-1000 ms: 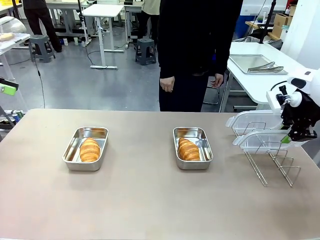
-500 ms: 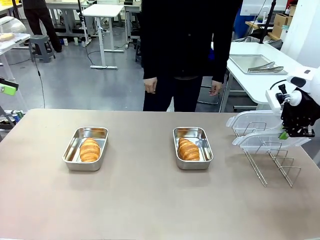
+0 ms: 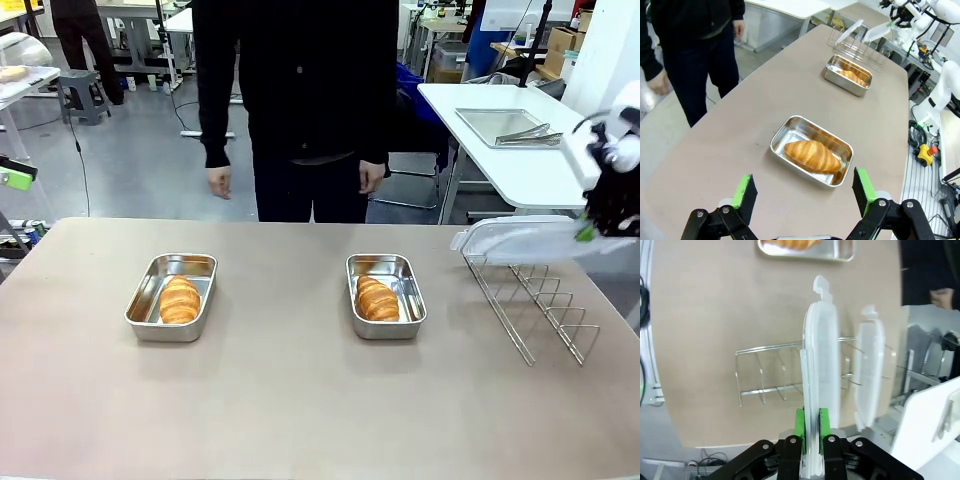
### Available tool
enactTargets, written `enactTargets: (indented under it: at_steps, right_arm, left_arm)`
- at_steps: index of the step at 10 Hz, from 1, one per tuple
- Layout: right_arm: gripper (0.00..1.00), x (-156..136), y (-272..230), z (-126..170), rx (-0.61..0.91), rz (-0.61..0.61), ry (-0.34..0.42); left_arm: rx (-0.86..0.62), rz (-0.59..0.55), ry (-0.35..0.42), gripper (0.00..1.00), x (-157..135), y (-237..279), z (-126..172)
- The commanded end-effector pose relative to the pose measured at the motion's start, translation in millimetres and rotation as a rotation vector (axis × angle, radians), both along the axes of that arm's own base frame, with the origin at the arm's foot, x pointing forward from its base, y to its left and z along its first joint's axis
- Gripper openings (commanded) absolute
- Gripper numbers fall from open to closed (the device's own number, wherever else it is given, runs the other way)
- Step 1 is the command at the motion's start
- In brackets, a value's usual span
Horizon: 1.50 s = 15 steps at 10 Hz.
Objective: Place the bread in airtight containers.
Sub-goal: Pick up one Airtight Container lid and hand it to the human.
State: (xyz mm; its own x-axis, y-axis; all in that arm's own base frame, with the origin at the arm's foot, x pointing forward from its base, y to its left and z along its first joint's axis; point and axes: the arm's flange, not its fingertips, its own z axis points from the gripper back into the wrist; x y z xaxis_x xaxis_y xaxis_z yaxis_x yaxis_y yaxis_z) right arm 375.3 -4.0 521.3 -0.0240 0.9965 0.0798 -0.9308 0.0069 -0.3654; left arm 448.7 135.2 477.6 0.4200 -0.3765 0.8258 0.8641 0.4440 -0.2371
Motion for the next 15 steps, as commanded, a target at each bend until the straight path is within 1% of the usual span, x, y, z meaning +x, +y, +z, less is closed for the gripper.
enactTargets:
  at_steps: [1, 2, 3, 4, 5, 6, 7, 8, 10, 12, 13, 14, 15]
  right_arm:
    - [0.0, -15.6, 0.7, 48.9, 0.039, 0.073, -0.098]
    - [0.0, -24.1, 5.0, 73.6, 0.049, 0.094, -0.158]
    - [0.0, -30.0, 13.8, 86.6, 0.034, 0.131, -0.195]
    - [0.0, -36.7, 27.2, 96.3, 0.026, 0.17, -0.246]
    - [0.0, -41.8, 43.1, 103.5, 0.04, 0.238, -0.301]
    - [0.0, -41.8, 63.0, 109.6, 0.07, 0.329, -0.349]
    - [0.0, -34.4, 82.5, 108.3, 0.053, 0.415, -0.369]
    - [0.0, -21.4, 103.7, 105.3, 0.044, 0.481, -0.372]
    - [0.0, 8.1, 137.4, 88.1, 0.036, 0.598, -0.33]
    - [0.0, 29.5, 163.5, 67.5, 0.025, 0.639, -0.314]
    - [0.0, 40.3, 173.3, 61.5, 0.021, 0.636, -0.316]
    - [0.0, 46.9, 178.3, 57.1, 0.043, 0.672, -0.321]
    - [0.0, 46.3, 179.0, 57.5, 0.02, 0.629, -0.337]
  left_arm:
    - [-0.006, -0.011, -0.011, 1.0, -0.9, -0.8, 1.5]
    - [-0.006, -0.011, -0.011, 1.0, -0.9, -0.8, 1.5]
    - [-0.006, -0.011, -0.011, 1.0, -0.9, -0.8, 1.5]
    - [-0.006, -0.011, -0.011, 1.0, -0.9, -0.8, 1.5]
    - [-0.006, -0.011, -0.011, 1.0, -0.9, -0.8, 1.5]
    - [-0.006, -0.011, -0.011, 1.0, -0.9, -0.8, 1.5]
    - [-0.006, -0.011, -0.011, 1.0, -0.9, -0.8, 1.5]
    - [-0.006, -0.011, -0.011, 1.0, -0.9, -0.8, 1.5]
    - [-0.006, -0.011, -0.011, 1.0, -0.9, -0.8, 1.5]
    - [-0.006, -0.011, -0.011, 1.0, -0.9, -0.8, 1.5]
    - [-0.006, -0.011, -0.011, 1.0, -0.9, -0.8, 1.5]
    - [-0.006, -0.011, -0.011, 1.0, -0.9, -0.8, 1.5]
    - [-0.006, -0.011, -0.011, 1.0, -0.9, -0.8, 1.5]
